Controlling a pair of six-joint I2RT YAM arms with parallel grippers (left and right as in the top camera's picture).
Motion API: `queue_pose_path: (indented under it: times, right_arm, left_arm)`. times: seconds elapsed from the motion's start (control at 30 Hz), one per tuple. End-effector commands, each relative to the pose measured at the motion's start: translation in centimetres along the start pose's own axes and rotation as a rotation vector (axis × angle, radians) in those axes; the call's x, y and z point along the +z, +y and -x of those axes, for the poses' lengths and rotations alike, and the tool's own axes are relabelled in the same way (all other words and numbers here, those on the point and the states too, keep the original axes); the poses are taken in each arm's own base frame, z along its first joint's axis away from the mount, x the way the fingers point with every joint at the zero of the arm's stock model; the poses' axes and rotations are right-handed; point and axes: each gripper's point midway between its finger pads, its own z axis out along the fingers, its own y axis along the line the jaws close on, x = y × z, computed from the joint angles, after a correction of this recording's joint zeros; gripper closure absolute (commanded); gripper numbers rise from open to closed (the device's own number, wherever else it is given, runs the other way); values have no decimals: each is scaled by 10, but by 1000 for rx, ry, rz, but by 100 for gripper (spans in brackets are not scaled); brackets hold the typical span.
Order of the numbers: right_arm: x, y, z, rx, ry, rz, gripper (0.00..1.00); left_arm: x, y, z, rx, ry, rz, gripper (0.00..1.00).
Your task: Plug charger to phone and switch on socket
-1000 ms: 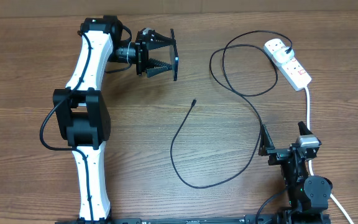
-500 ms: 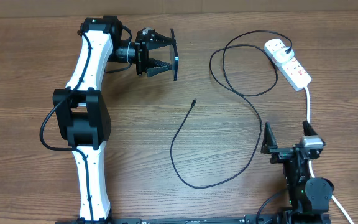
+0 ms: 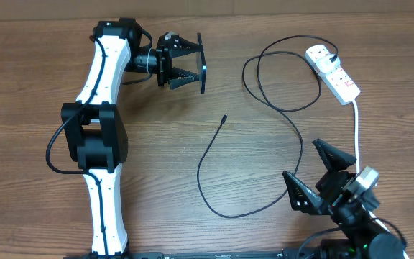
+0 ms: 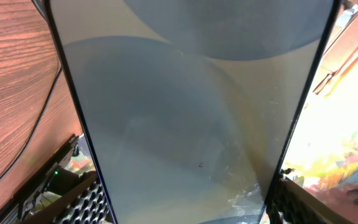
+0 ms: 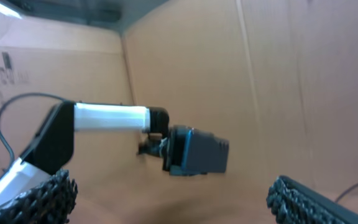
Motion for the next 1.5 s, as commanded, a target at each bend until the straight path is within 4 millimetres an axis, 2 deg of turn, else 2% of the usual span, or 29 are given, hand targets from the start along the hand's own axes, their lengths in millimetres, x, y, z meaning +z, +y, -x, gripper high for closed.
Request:
queue_pose_path:
  times: [0.0, 0.1, 0.3, 0.37, 0.43, 0.53, 0.57, 0.67, 0.73, 0.8, 0.83, 0.97, 1.1, 1.2, 1.33, 1.47]
  right_arm:
    - [10, 17, 36, -88, 68, 9, 0]
    - [26, 3, 41, -55, 246, -65, 0]
    - [61, -21, 46, 191, 530, -155, 0]
    - [75, -16, 46, 271, 590, -93, 0]
    - [86, 5, 44, 431, 644, 55, 0]
    - [103, 23, 49, 518, 650, 275, 0]
    - [108, 21, 45, 531, 658, 280, 6]
    - [117, -9, 8, 532, 728, 40, 8]
    - [106, -36, -26, 482, 817, -233, 7]
    - [91, -56, -50, 464, 876, -480, 7]
    - [87, -59, -59, 454, 897, -554, 7]
    - [91, -51, -80, 443, 921, -658, 10]
    - [92, -60, -98, 464, 884, -832, 27]
    - [94, -63, -115, 447, 884, -909, 28]
    - [103, -57, -139, 420, 932, -896, 27]
    - [106, -58, -146, 411, 940, -892, 27]
  left_arm:
    - [2, -13, -2, 29, 21, -55, 32]
    - [8, -10, -3, 26, 28, -32, 33]
    - [20, 0, -5, 16, 35, 30, 33]
    - [26, 2, -7, 15, 45, 41, 33]
    - [31, 7, -7, 1, 45, 71, 33]
    - [37, 18, -7, -18, 38, 135, 32]
    - [39, 21, -6, -23, 35, 152, 32]
    - [45, 23, -7, -23, 40, 170, 32]
    - [49, 25, -8, -27, 44, 182, 32]
    - [54, 30, -9, -30, 45, 208, 32]
    - [56, 33, -9, -33, 42, 228, 32]
    - [65, 45, -7, -58, 28, 302, 31]
    - [80, 52, -6, -76, 20, 351, 32]
    - [91, 57, -5, -72, 12, 391, 32]
    - [100, 68, -2, -76, -18, 460, 32]
    - [103, 76, 5, -74, -64, 518, 32]
